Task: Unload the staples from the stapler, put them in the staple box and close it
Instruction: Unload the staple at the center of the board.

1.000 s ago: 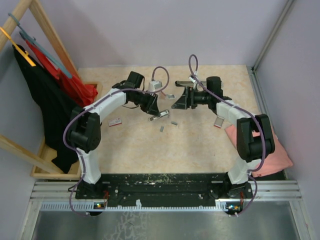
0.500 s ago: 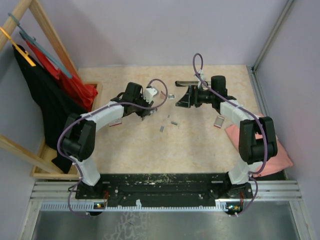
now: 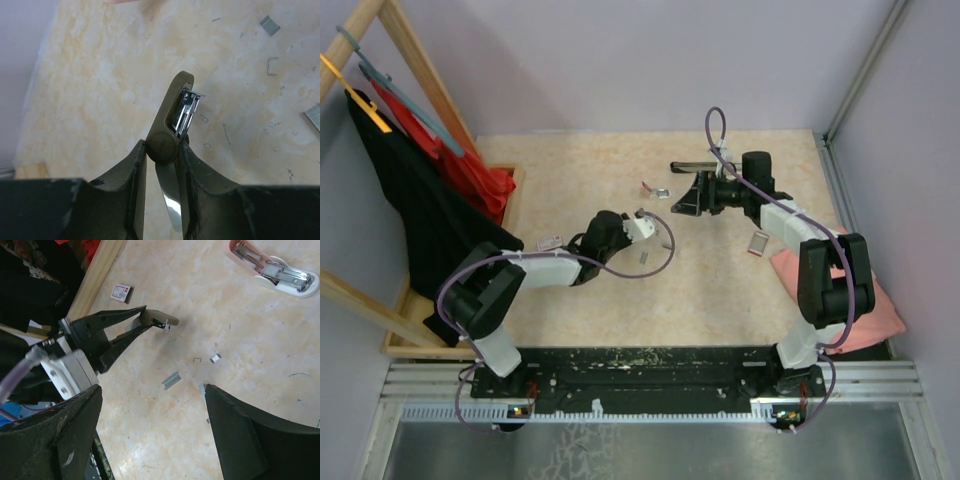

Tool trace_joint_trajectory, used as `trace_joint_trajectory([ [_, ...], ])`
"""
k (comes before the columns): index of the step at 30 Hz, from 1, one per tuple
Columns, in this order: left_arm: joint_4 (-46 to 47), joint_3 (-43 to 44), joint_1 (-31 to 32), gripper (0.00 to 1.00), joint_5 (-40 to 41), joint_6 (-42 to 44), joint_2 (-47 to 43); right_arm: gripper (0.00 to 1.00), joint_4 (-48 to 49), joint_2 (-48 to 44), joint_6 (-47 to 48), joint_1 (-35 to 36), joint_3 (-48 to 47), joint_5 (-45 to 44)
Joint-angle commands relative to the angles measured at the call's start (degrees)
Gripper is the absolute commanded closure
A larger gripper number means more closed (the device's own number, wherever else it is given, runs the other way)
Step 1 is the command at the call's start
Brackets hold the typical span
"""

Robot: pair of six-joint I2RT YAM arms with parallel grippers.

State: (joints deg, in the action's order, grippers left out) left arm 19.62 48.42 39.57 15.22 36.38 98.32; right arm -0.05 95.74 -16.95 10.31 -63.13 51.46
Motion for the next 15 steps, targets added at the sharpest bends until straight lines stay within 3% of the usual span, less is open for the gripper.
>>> trace_joint_trajectory([
  [1,20.48,-5.32,3.39,1.00,10.85,9.29,-1.18,0.16,2.27,-2.88,0.74,-0.52,-1.70,0.57],
  [11,41.55,-15.32,8.55,1.00,12.53,18.14,-1.53,0.16,2.47,-3.01,0.43,-0.64,-1.55,0.65],
  [15,37.96,-13.89,8.53,1.00,12.77,15.57,-1.52,0.15,2.73,-3.17,0.34,-0.77,-1.47,0.91],
])
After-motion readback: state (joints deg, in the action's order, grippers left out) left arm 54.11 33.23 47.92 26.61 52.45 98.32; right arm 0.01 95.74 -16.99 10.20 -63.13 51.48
